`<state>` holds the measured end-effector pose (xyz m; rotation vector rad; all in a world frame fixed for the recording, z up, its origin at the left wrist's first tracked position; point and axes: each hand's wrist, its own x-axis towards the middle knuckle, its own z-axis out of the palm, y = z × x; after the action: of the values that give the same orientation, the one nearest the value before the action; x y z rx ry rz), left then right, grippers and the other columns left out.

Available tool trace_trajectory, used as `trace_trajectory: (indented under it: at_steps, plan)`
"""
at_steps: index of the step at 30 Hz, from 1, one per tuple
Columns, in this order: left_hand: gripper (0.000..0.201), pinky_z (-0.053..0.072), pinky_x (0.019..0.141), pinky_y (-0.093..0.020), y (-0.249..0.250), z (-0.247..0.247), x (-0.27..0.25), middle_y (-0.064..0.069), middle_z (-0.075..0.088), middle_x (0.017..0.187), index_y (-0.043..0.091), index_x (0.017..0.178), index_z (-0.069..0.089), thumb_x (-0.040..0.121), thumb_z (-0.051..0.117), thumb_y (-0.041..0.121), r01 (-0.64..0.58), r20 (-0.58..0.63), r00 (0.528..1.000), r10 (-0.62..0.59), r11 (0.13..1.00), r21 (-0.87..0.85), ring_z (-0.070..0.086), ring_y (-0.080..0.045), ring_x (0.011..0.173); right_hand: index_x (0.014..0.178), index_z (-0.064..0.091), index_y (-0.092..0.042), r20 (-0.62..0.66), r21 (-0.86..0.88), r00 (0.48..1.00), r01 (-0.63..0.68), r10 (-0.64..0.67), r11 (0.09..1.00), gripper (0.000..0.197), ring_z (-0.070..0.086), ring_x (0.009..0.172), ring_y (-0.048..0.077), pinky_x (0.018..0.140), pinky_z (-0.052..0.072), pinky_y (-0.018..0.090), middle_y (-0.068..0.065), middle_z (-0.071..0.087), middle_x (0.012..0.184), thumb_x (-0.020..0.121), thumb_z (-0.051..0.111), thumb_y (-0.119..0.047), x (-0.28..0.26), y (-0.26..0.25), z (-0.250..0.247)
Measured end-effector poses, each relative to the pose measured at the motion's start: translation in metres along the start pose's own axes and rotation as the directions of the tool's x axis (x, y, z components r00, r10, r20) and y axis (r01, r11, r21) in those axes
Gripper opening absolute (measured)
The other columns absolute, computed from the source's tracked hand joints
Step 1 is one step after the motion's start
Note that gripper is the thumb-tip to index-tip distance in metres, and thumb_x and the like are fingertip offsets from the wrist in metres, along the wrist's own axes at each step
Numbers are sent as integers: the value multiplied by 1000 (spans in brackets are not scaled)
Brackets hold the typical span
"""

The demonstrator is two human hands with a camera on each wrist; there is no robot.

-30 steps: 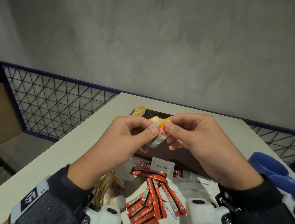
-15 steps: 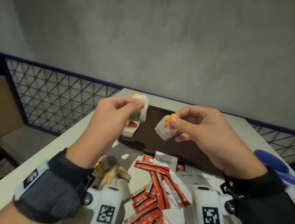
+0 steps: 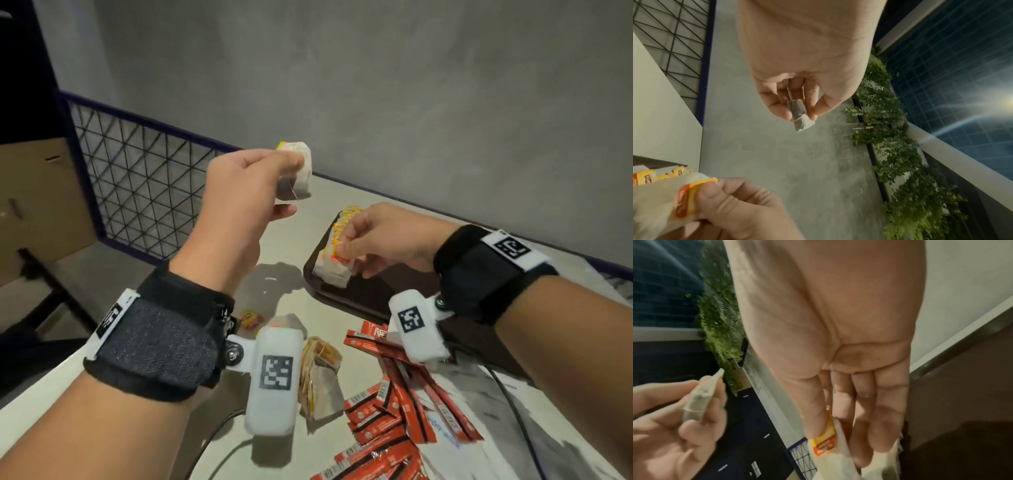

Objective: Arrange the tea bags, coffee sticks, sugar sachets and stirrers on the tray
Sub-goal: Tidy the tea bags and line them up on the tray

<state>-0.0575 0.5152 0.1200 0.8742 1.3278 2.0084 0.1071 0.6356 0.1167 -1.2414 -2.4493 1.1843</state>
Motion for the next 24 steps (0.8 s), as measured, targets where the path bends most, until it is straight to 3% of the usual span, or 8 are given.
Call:
trace_trajectory:
  at_steps: [4, 7, 11, 15, 19, 24]
  plan:
    - [17, 53, 59, -26, 0, -5, 5, -2, 71, 85, 9, 102, 77, 88, 75, 18, 14, -24, 1000, -14, 1000, -9, 69, -11, 66, 101, 67, 0, -12, -53, 999, -46, 45, 998, 19, 73, 74, 21, 61, 59, 30, 18, 76, 93, 93, 73, -16, 22, 15, -6]
    - [20, 53, 59, -25, -4, -6, 7, -3, 72, 90, 11, 104, 77, 87, 76, 21, 18, -19, 1000, -18, 1000, 1, 69, -12, 72, 103, 64, -4, -16, -100, 992, -126, 125, 987, 15, 74, 75, 24, 57, 56, 29, 25, 74, 95, 96, 69, -16, 28, 34, -32]
    - [13, 53, 60, -25, -8, -7, 7, -6, 74, 95, 15, 97, 79, 87, 77, 22, 35, -11, 999, -35, 999, 8, 70, -14, 79, 103, 58, -9, -128, -142, 976, -194, 176, 971, 9, 74, 72, 23, 54, 54, 28, 16, 73, 85, 101, 63, -17, 53, 54, -68]
    - [6, 52, 55, -25, -9, -6, 8, 0, 70, 76, 15, 82, 79, 86, 77, 18, 40, -14, 999, -40, 999, -15, 65, -12, 69, 99, 55, -11, -134, -266, 974, -214, 184, 940, 9, 72, 60, 19, 52, 54, 26, 12, 72, 76, 104, 57, -18, 89, 62, -82]
    - [8, 50, 54, -27, -12, -8, 12, -6, 72, 77, 14, 78, 80, 85, 77, 17, 29, -27, 999, -29, 1000, -10, 66, -14, 66, 101, 54, -8, -143, -176, 979, -171, 146, 970, 8, 73, 68, 24, 53, 56, 28, 16, 67, 84, 104, 55, -15, 120, 64, -90]
    - [8, 50, 56, -30, -17, -5, 10, -17, 75, 84, 10, 79, 81, 84, 77, 15, 36, 9, 999, -36, 999, -11, 65, -14, 64, 99, 52, -7, -104, -34, 978, -187, 183, 982, 6, 68, 81, 33, 63, 57, 33, 22, 64, 88, 104, 54, -10, 140, 78, -90]
